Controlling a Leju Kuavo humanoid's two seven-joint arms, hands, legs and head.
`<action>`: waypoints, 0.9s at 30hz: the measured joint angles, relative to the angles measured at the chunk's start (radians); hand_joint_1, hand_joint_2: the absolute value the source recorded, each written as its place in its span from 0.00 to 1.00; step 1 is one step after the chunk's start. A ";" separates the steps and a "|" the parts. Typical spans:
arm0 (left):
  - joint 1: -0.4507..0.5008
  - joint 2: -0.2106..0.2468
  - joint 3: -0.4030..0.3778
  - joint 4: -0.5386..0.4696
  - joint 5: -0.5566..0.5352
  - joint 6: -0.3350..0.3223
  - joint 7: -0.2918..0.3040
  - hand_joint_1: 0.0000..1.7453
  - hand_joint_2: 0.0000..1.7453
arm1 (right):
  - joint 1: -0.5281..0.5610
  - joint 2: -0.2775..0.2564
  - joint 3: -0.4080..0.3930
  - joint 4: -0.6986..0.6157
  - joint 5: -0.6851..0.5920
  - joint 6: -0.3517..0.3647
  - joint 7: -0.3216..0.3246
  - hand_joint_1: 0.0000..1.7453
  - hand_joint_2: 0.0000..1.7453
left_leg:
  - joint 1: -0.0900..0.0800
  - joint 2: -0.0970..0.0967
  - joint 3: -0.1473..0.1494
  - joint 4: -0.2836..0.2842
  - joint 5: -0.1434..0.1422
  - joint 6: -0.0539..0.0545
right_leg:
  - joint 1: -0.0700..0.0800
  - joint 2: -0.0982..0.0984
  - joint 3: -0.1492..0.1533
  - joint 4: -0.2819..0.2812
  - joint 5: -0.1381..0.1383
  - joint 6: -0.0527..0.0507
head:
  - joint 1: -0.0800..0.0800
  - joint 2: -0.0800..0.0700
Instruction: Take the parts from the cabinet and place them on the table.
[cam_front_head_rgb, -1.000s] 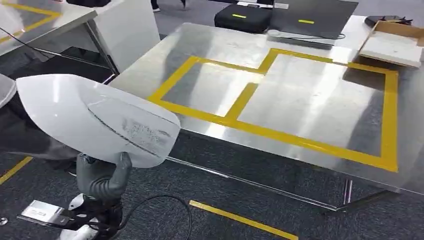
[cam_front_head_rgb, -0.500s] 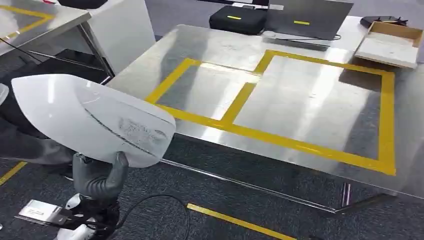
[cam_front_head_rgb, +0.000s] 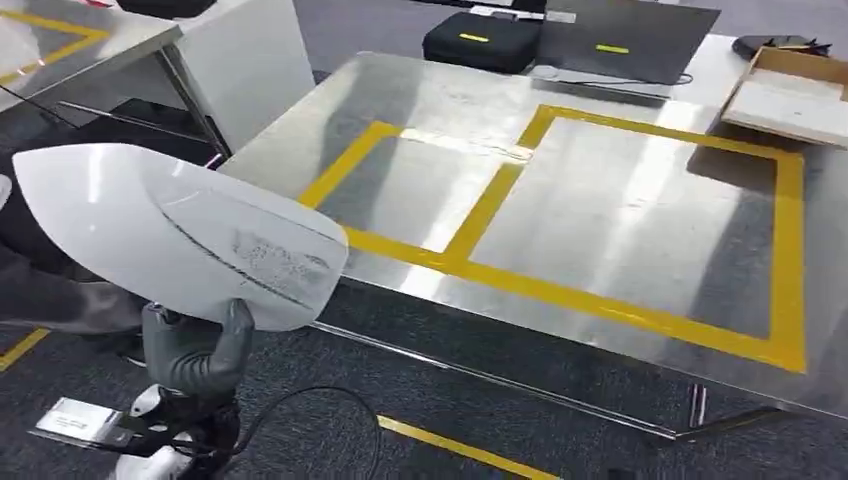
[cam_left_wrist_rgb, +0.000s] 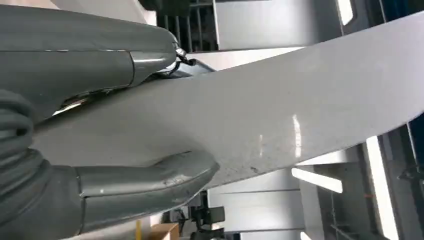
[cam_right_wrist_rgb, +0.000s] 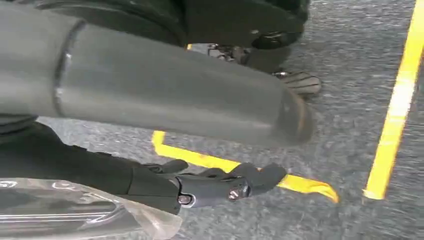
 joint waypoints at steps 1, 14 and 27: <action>-0.001 0.000 0.000 0.000 0.000 0.000 0.000 1.00 1.00 | 0.003 0.000 0.000 0.000 0.000 0.000 0.000 0.00 0.00 | 0.001 0.000 0.004 -0.005 -0.002 -0.005 | 0.002 0.001 0.001 0.000 -0.004 -0.007 | -0.001 0.000; 0.000 0.009 0.001 -0.006 -0.027 0.037 0.000 1.00 1.00 | 0.002 0.003 0.000 0.001 0.002 0.009 -0.015 0.00 0.00 | -0.007 0.001 -0.108 0.046 0.089 0.010 | 0.000 0.013 0.115 -0.012 -0.096 -0.012 | -0.010 0.000; -0.080 0.057 0.035 0.168 -0.582 0.325 0.132 1.00 1.00 | 0.005 -0.007 0.005 0.001 0.049 0.039 0.027 0.00 0.00 | 0.007 -0.003 -0.047 0.018 0.039 0.015 | -0.010 0.001 -0.015 0.047 0.004 0.023 | -0.006 0.000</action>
